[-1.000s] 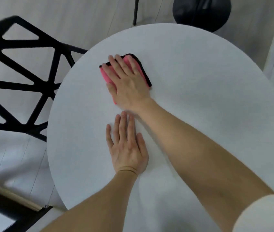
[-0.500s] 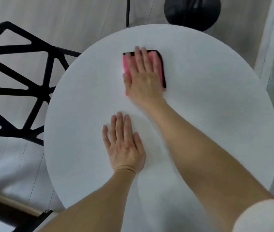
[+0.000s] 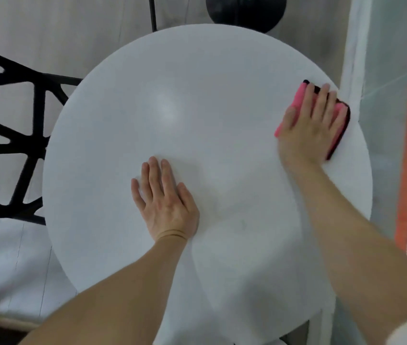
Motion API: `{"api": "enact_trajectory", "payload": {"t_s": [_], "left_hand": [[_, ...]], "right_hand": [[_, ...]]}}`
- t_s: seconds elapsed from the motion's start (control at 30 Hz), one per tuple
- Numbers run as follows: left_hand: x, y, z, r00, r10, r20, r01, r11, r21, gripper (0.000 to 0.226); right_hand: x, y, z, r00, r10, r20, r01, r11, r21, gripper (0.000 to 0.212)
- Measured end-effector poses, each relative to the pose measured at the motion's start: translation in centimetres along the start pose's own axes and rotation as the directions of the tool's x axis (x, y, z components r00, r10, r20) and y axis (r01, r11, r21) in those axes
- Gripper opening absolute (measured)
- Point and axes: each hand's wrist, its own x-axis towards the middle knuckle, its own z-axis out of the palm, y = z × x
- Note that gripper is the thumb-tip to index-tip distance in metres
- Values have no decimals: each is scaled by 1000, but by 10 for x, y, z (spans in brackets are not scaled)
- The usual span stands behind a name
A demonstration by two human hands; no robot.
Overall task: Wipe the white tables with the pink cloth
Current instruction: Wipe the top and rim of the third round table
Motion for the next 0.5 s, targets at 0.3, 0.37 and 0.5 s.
{"api": "enact_trajectory", "payload": {"t_s": [0.3,0.37,0.5], "left_hand": [[1,0,0,999,12,-34,-12,1000,-8,65],[1,0,0,999,14,-39,-14,1000,-8,66],[1,1,0,999,12,-45,-12,1000,-7,66]], "right_hand": [[-76,-64,-5,519,-855,10,835,509,211,57],[-61,4,-8,628,-777,45,765,627,143,59],[-45,109,-17,945,-321,67,321,947,0,62]]}}
